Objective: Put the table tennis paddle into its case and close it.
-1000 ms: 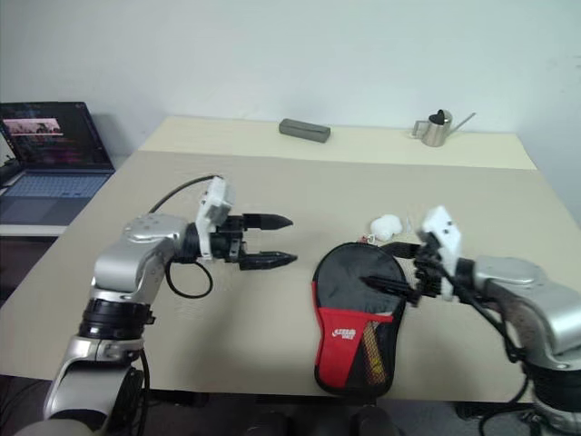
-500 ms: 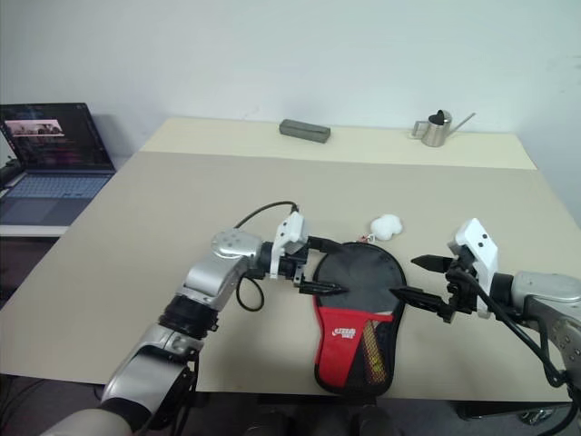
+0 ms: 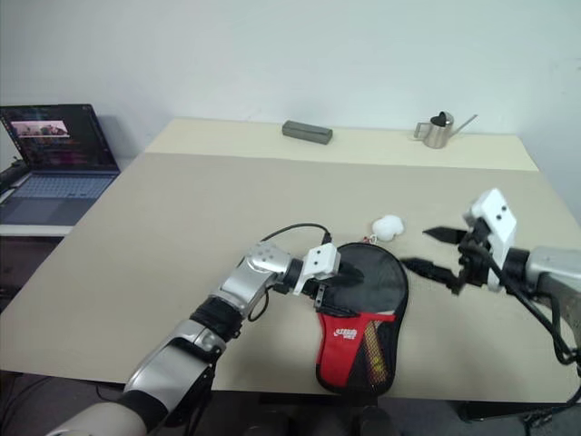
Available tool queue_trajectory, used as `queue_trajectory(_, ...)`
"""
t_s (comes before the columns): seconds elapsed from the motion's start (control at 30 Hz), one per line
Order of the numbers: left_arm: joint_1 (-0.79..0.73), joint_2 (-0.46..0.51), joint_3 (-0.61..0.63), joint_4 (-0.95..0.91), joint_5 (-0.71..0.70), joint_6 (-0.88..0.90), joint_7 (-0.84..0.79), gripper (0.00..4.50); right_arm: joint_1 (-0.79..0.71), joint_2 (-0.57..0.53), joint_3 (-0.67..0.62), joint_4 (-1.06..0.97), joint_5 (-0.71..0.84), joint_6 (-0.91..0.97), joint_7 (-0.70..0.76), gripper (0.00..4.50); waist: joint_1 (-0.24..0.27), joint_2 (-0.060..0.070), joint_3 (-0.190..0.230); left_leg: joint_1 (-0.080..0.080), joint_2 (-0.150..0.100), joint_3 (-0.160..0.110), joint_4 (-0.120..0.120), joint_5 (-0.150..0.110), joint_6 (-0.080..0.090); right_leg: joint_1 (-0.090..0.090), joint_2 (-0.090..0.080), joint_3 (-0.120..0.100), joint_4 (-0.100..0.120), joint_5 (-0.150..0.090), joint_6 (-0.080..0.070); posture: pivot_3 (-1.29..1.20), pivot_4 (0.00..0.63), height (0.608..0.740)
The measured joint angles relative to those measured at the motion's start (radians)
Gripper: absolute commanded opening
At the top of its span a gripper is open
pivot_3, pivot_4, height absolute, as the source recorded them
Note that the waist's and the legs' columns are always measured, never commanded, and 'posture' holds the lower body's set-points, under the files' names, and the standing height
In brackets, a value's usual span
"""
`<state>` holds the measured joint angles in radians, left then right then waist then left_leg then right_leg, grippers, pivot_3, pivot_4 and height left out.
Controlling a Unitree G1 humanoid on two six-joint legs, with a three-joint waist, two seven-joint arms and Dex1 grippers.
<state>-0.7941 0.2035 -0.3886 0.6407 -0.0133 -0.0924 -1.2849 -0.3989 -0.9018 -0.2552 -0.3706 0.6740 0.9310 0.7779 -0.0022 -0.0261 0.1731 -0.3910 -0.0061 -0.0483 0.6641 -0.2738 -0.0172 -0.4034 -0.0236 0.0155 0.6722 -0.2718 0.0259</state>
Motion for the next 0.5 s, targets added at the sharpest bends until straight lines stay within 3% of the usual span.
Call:
queue_trajectory(0.3,0.033,-0.007,0.005,-0.014,-0.003,0.003,0.027,4.48,-0.294,0.087,0.297,0.402,-0.264,-0.232,0.05,4.5,0.0,0.0,-0.001,0.004,0.0,0.002,0.001,0.001,0.001,0.0,0.0,0.002,0.005,0.0,0.0,0.0,0.15,0.74)
queue_trajectory(0.5,0.056,-0.003,0.007,-0.053,-0.003,0.025,0.035,4.48,-0.424,0.237,0.358,0.695,-0.379,-0.31,0.041,4.5,0.0,0.001,-0.001,0.004,0.0,0.003,0.001,0.001,0.001,0.0,0.0,0.002,0.006,0.0,-0.001,0.0,0.15,0.74)
